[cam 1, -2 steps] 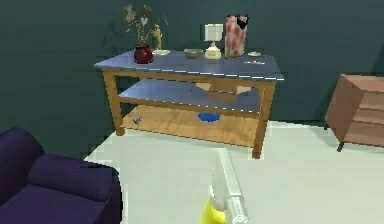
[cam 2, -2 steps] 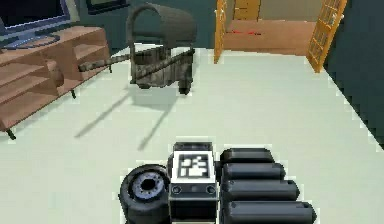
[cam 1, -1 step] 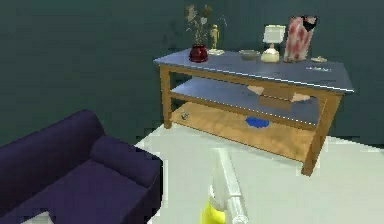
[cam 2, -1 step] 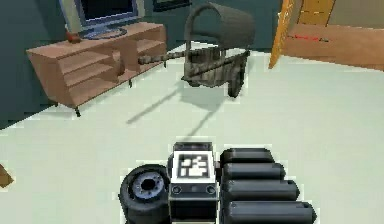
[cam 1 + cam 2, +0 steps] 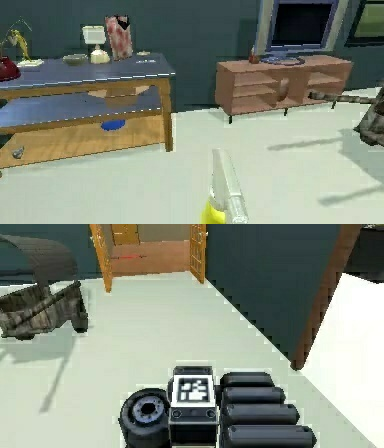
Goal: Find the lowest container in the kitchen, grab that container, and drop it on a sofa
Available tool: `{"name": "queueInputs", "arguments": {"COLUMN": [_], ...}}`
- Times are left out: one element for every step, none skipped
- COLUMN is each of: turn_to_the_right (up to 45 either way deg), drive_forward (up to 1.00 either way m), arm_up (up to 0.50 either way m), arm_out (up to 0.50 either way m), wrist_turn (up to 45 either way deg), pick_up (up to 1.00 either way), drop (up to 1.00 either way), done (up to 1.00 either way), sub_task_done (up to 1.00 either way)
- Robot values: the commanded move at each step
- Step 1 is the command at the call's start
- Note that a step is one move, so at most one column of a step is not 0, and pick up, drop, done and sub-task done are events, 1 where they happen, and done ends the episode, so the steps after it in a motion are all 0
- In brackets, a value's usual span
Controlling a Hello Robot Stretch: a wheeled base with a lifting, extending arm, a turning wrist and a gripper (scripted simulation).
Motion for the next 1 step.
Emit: {"name": "queueInputs", "arguments": {"turn_to_the_right": [45.0], "drive_forward": [0.0], "arm_up": [0.0], "arm_out": [0.0], "wrist_turn": [0.0], "pick_up": [0.0], "drop": [0.0], "done": [0.0], "sub_task_done": [0.0]}}
